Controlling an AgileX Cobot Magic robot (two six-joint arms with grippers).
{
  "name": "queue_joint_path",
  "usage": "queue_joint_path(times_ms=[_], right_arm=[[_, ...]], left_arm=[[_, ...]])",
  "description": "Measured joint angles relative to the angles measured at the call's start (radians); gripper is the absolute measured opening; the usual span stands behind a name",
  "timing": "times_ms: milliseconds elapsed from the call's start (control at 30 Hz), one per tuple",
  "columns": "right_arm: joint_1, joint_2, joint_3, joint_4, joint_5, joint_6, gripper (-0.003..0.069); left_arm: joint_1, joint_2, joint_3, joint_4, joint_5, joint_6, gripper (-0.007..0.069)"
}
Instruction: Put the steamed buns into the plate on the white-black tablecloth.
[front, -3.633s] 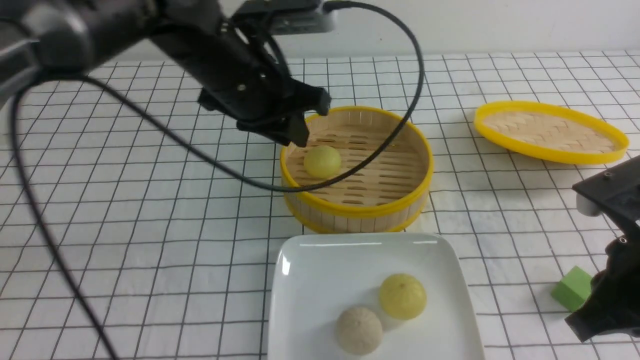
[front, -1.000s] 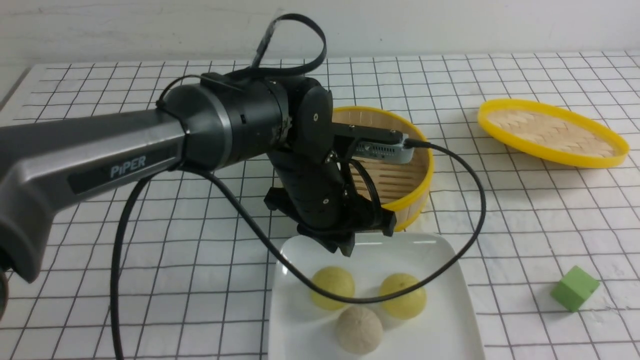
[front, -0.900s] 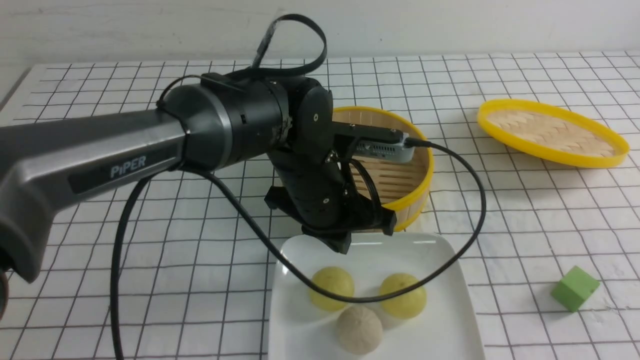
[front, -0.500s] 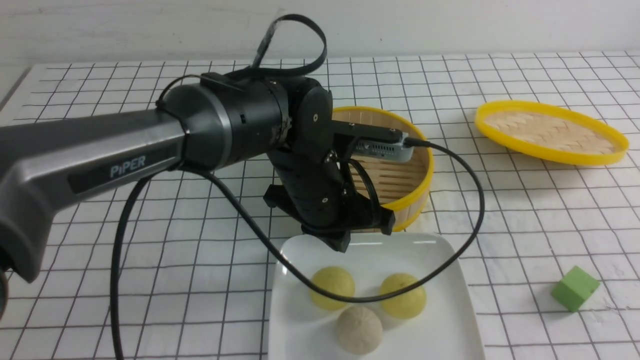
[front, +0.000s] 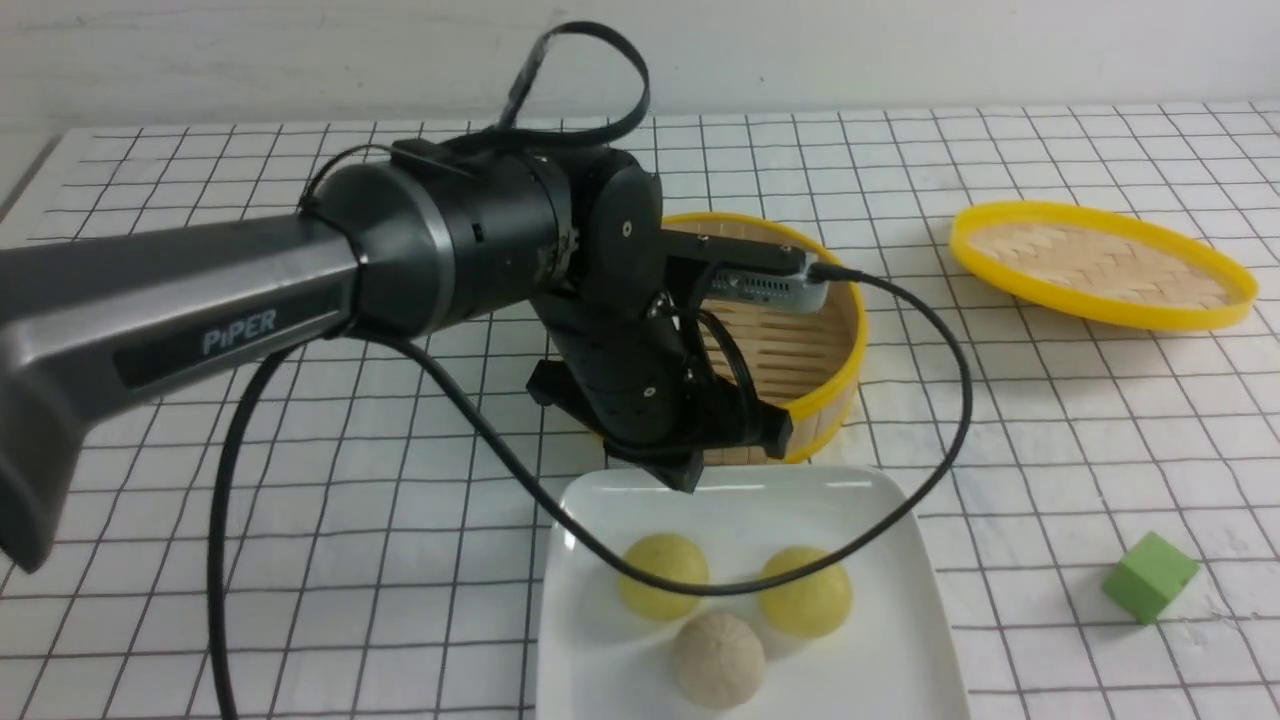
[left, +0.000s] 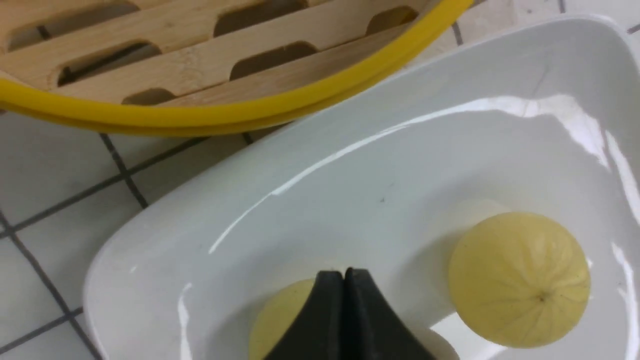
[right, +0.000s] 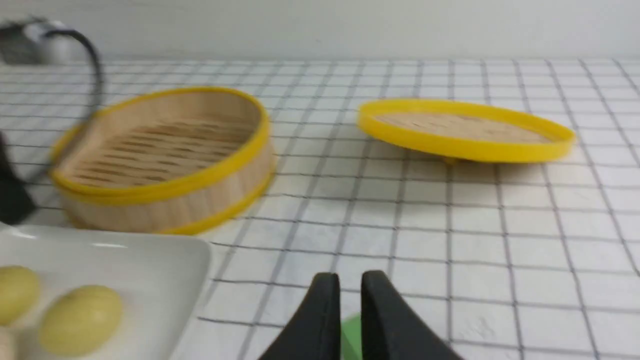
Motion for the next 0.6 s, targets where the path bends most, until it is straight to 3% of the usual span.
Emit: queue_joint_path(times_ms=[267,433,600], right_arm=[[-0.185,-0.088,0.184,-0.017,0.029,0.000,0.0099],[-0.234,-0.113,0.194,-0.017,0.029,0.001,0.0104],[-0.243,-0.113,0.194,-0.017,0.027,0.001,0.0112]], left_arm=[[-0.002,-0.238,0.000,0.092,0.112,-0.005,0.0002],[-0.028,-0.436,0.019,0.170,0.254,-0.030,0.0002],[-0.082,-0.678,0.172,0.281,0.267,-0.150,0.0002]])
